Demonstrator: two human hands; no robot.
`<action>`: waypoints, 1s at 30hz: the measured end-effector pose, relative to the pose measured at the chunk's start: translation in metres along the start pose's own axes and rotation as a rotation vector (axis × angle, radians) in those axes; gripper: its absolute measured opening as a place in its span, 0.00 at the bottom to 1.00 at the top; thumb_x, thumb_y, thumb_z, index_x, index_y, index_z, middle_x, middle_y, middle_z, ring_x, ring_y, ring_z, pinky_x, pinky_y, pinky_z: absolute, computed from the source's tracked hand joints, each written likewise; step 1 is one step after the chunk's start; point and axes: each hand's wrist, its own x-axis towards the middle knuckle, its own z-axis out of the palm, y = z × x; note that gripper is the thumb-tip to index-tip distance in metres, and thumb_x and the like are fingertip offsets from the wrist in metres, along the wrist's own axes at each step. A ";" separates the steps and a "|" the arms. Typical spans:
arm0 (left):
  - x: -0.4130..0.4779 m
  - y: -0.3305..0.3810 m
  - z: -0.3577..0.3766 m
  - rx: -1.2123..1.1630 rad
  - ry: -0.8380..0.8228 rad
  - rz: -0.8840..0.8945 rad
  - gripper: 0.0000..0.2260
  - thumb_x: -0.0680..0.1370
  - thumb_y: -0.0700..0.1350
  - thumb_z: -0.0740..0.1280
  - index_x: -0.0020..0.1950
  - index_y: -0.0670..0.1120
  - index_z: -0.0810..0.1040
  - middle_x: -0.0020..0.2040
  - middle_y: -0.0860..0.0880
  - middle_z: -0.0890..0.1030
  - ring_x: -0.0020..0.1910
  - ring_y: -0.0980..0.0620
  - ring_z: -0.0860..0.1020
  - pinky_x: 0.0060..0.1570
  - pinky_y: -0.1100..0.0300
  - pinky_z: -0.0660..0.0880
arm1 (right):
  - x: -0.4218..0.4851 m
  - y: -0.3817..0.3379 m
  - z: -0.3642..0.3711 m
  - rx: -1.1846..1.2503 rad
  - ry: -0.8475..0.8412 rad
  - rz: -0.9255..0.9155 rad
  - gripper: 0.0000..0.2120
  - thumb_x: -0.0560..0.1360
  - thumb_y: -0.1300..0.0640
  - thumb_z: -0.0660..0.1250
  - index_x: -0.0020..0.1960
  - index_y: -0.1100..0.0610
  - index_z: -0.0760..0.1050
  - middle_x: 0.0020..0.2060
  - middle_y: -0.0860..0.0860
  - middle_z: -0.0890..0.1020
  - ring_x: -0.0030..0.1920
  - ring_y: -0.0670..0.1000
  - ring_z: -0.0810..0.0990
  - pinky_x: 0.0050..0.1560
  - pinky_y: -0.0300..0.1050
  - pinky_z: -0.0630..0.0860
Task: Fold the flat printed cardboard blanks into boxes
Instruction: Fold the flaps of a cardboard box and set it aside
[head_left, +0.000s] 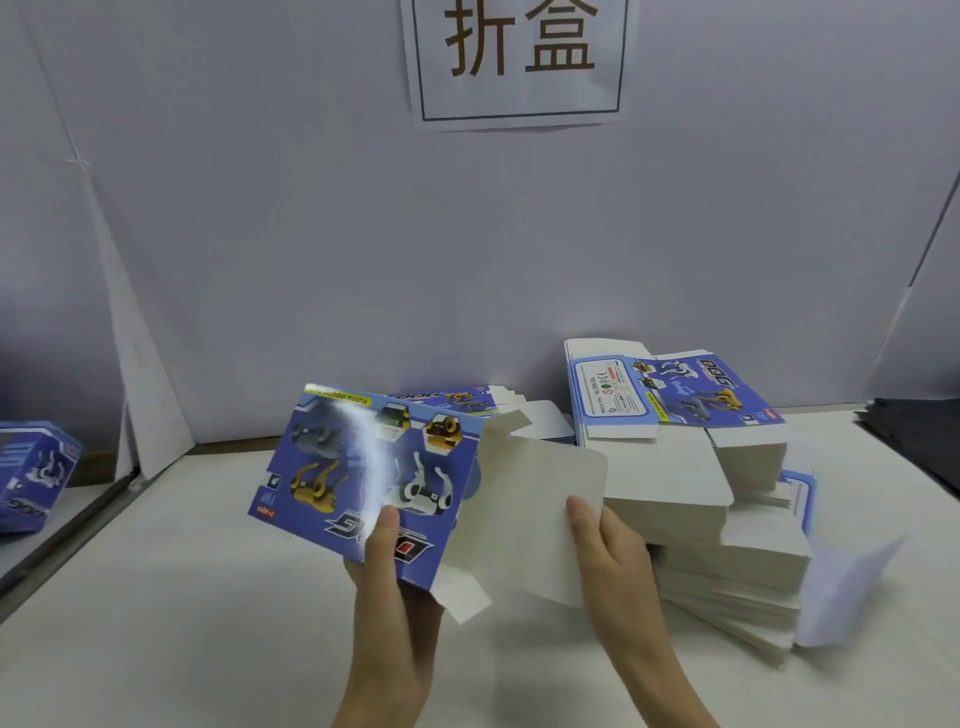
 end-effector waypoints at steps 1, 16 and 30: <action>0.000 0.001 -0.001 -0.009 -0.010 -0.009 0.28 0.69 0.55 0.67 0.69 0.57 0.70 0.52 0.52 0.85 0.44 0.53 0.84 0.34 0.59 0.80 | -0.001 0.001 -0.001 -0.070 0.057 -0.065 0.15 0.81 0.54 0.61 0.38 0.59 0.76 0.30 0.48 0.81 0.33 0.46 0.76 0.32 0.34 0.69; 0.000 0.084 0.045 1.265 -0.271 0.856 0.22 0.72 0.57 0.65 0.66 0.58 0.71 0.63 0.64 0.70 0.65 0.71 0.62 0.67 0.67 0.58 | 0.018 -0.059 0.001 0.001 -0.241 -0.473 0.07 0.73 0.53 0.69 0.41 0.42 0.82 0.35 0.37 0.83 0.36 0.36 0.77 0.41 0.29 0.71; 0.002 0.105 0.060 0.623 -0.514 0.227 0.11 0.62 0.50 0.77 0.44 0.53 0.86 0.42 0.48 0.86 0.37 0.53 0.84 0.33 0.64 0.78 | 0.034 -0.099 -0.019 0.280 -0.481 -0.349 0.07 0.71 0.58 0.72 0.46 0.47 0.82 0.31 0.53 0.82 0.32 0.48 0.80 0.32 0.40 0.78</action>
